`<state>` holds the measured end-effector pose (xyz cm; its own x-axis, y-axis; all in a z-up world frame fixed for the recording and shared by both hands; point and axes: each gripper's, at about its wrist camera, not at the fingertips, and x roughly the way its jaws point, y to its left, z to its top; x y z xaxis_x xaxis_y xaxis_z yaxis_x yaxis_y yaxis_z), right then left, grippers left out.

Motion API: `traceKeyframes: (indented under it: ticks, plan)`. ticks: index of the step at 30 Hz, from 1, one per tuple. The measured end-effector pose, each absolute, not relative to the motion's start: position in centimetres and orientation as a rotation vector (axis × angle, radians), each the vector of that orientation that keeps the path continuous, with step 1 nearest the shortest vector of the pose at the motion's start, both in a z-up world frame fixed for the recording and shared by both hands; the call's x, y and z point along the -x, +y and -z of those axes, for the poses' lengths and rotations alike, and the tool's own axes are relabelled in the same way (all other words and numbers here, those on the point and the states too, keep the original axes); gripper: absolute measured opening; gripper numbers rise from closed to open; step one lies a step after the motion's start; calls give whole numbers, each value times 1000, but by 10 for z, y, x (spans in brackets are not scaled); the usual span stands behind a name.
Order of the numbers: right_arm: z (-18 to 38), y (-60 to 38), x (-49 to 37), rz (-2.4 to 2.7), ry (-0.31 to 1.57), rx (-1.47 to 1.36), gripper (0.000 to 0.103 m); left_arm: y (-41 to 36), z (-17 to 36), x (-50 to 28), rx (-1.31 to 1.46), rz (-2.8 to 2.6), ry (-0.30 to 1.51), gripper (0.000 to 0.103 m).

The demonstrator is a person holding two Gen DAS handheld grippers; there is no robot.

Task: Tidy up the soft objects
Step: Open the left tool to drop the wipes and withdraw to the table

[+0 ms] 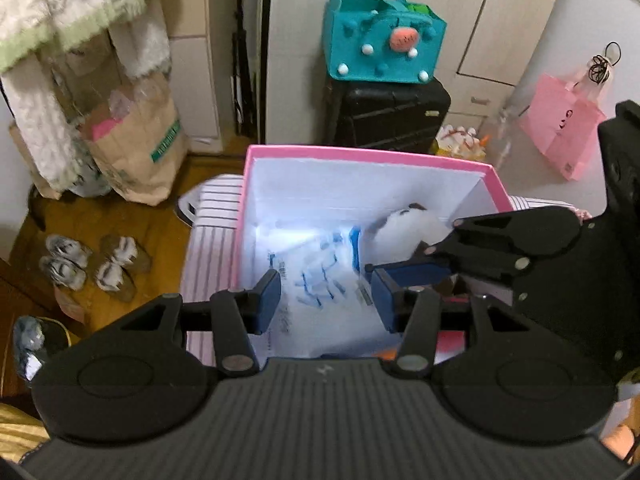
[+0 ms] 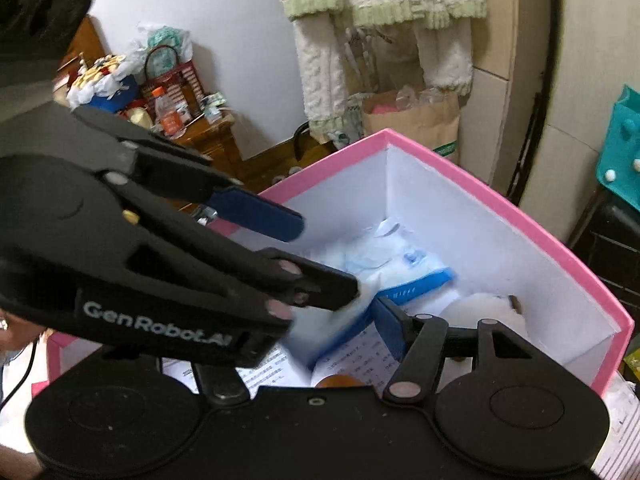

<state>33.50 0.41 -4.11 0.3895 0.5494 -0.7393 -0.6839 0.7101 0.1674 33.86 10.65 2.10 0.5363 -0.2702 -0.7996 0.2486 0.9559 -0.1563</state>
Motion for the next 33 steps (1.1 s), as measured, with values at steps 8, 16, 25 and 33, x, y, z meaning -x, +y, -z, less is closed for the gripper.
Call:
traceKeyframes:
  ticks: [8,16,25,33]
  plan:
    - [24,-15,-299,-767,833,216,68,118,-39,-303,17,306,913,54]
    - [-4,-40,-248,-751,756,223,68,115,-67,-253,-59,326,854,56]
    - [-37,-65,-189,-741,707,229,68,101,-93,-203,-139,366,841,58]
    - [-59,-91,-134,-727,623,264,68,84,-109,-153,-189,441,844,61]
